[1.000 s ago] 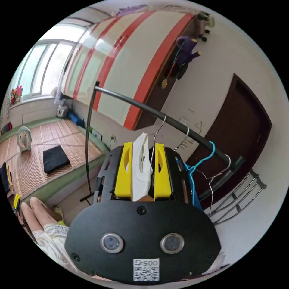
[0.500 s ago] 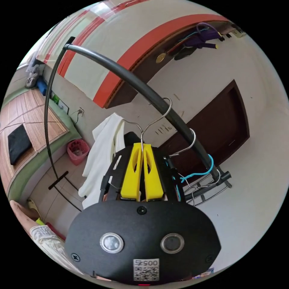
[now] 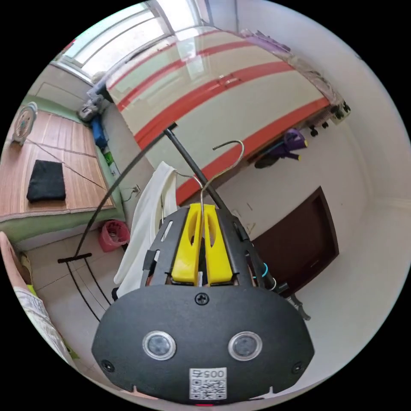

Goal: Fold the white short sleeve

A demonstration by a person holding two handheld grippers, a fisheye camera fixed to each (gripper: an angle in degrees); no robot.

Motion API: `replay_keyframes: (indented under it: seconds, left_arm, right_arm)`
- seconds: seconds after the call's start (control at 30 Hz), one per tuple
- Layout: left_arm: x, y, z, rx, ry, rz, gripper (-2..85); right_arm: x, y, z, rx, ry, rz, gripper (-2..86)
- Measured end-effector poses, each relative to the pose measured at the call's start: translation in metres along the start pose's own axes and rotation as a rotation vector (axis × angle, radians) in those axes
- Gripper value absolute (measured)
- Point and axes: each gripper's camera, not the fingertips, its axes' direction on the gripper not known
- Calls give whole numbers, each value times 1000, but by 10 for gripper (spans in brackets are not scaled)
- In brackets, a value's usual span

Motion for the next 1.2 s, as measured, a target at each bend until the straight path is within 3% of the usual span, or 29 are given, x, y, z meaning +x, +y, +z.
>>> replay_keyframes:
  seconds: [0.47, 0.73, 0.87, 0.93, 1.2]
  left_arm:
    - [-21, 22, -73, 111, -126, -57, 35]
    - [-10, 41, -173, 319, -277, -30, -5]
    - [-7, 56, -199, 368, -358, -52, -6]
    - [-5, 64, -205, 403, -376, -52, -6]
    - [-3, 69, -193, 294, -427, -33, 26]
  right_arm:
    - [-136, -30, -105, 639, -331, -112, -16]
    - [-201, -61, -96, 953, -774, -80, -16]
    - [-246, -69, -82, 1015, -1006, -121, -16]
    - [-281, -70, -71, 1013, -1217, -185, -16]
    - [-420, -45, -27, 810, -1483, -243, -17]
